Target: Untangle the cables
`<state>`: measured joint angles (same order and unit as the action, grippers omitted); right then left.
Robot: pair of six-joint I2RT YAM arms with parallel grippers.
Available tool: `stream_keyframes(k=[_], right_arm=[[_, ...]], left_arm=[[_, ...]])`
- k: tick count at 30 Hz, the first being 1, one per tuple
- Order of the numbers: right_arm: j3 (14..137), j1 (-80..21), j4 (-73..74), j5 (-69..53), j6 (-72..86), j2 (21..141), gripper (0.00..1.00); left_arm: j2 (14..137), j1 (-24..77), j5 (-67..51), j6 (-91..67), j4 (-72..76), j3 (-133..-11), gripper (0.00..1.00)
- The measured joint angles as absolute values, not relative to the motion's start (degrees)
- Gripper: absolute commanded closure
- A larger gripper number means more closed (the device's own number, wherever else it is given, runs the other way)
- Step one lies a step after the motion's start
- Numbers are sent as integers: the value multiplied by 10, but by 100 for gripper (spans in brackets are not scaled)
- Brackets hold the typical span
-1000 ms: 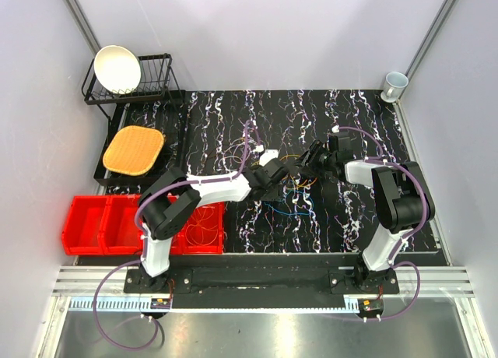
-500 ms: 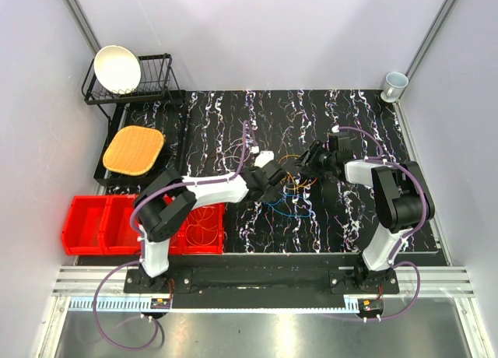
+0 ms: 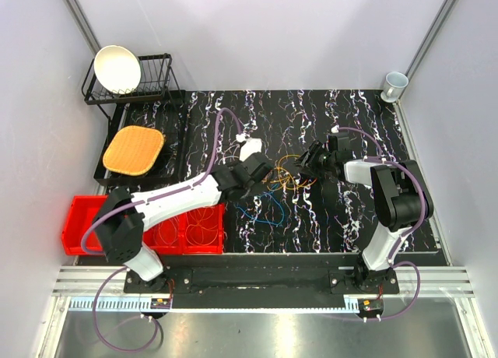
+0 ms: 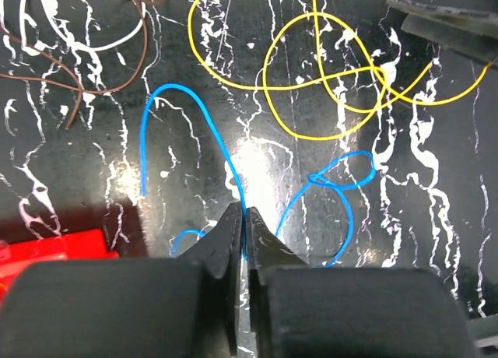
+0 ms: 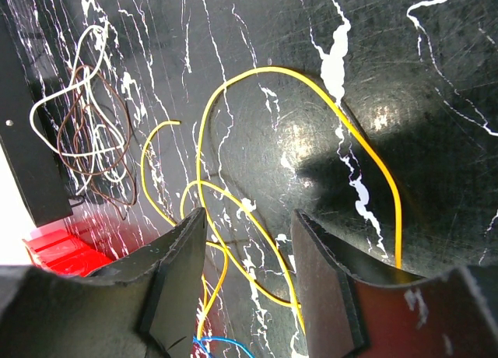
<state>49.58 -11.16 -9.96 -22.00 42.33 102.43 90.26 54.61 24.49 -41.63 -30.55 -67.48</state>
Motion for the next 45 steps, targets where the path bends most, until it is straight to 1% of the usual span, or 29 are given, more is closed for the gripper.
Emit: stream_keyframes(k=[2,3,5,7,11,19,26,35,41,45], right_arm=[[496,-112,-100,-220,423,1025,47],[496,-112,-100,-220,423,1025,47],[496,-112,-100,-220,423,1028,47],[496,-112,-100,-220,423,1031,47],[496,-112,-100,-220,423,1032,47],[500,-112,-100,-222,423,1032,47],[500,-112,-100,-222,423,1033,47],[500,-112,-100,-222,424,1033,47],[500,-112,-100,-225,425,1033,47],[500,-112,-100,-231,425,1035,47]], left_arm=[[902,551,248,-412,-311,-671,46],[903,554,249,-410,-316,-668,34],[907,561,253,-403,-328,-667,26],[914,572,260,-404,-336,-667,25],[932,592,268,-402,-345,-670,25],[995,603,270,-381,-325,-698,30],[1047,590,262,-365,-293,-721,34],[1090,570,258,-369,-273,-739,34],[1101,563,257,-381,-259,-739,41],[1112,562,254,-387,-245,-739,48]])
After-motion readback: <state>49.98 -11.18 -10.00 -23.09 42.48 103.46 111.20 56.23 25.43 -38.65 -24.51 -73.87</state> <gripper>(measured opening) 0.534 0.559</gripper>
